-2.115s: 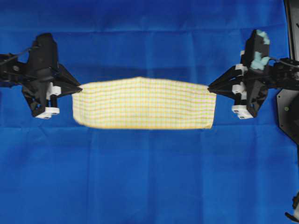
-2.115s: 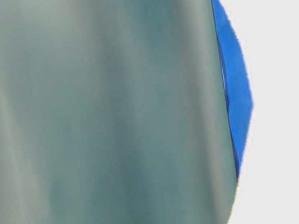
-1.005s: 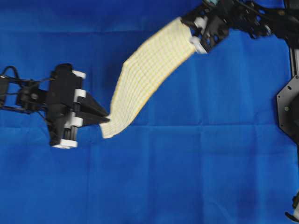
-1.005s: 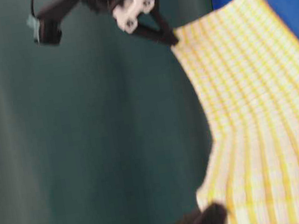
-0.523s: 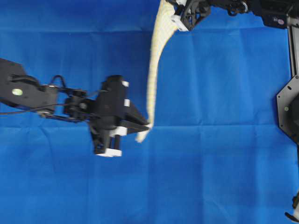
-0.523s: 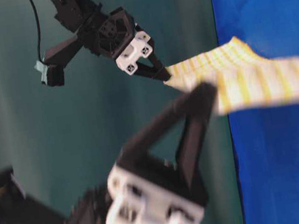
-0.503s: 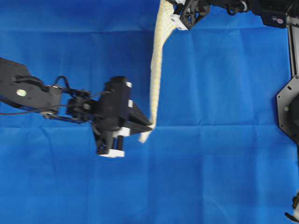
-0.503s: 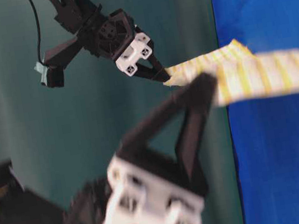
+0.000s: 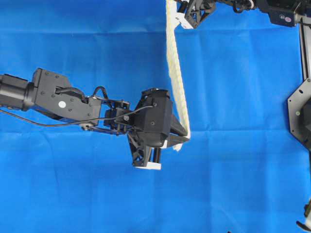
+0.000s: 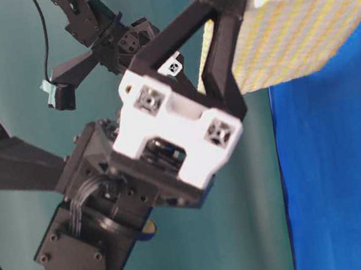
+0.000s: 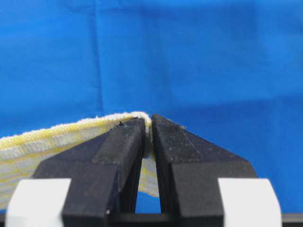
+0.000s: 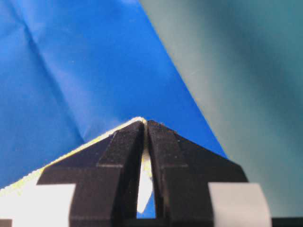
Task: Fold the yellow towel.
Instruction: 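Lift the strip and rotate it vertical, right gripper moving to top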
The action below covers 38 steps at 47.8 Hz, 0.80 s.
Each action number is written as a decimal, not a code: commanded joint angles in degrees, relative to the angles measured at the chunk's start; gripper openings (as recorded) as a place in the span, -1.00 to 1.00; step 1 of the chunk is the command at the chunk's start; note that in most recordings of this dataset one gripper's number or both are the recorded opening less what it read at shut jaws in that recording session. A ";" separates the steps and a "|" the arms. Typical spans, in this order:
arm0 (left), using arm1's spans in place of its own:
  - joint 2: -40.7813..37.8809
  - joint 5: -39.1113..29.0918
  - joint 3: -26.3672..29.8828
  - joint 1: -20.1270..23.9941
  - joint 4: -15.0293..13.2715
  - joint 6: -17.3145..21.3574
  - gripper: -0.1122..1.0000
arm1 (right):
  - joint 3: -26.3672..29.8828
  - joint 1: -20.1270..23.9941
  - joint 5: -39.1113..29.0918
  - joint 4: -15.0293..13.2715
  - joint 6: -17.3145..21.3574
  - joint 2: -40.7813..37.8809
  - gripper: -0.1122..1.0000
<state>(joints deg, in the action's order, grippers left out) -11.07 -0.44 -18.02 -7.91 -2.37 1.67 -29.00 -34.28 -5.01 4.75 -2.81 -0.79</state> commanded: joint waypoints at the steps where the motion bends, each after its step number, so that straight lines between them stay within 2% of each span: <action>1: 0.97 0.18 1.76 -1.32 0.09 0.18 -0.70 | 1.58 -1.32 0.44 -0.18 -0.09 0.70 -0.73; 19: 0.88 0.18 1.76 -1.67 0.09 0.26 -0.70 | 0.35 -1.76 0.26 -0.18 0.26 1.85 -0.73; 38: -2.55 0.70 5.10 -1.67 0.09 0.70 -0.70 | -6.33 -2.72 0.53 -0.18 0.62 7.91 -0.73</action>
<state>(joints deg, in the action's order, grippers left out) -13.97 -0.35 -15.12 -8.17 -2.46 2.02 -35.24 -35.95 -5.10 4.75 -2.29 4.83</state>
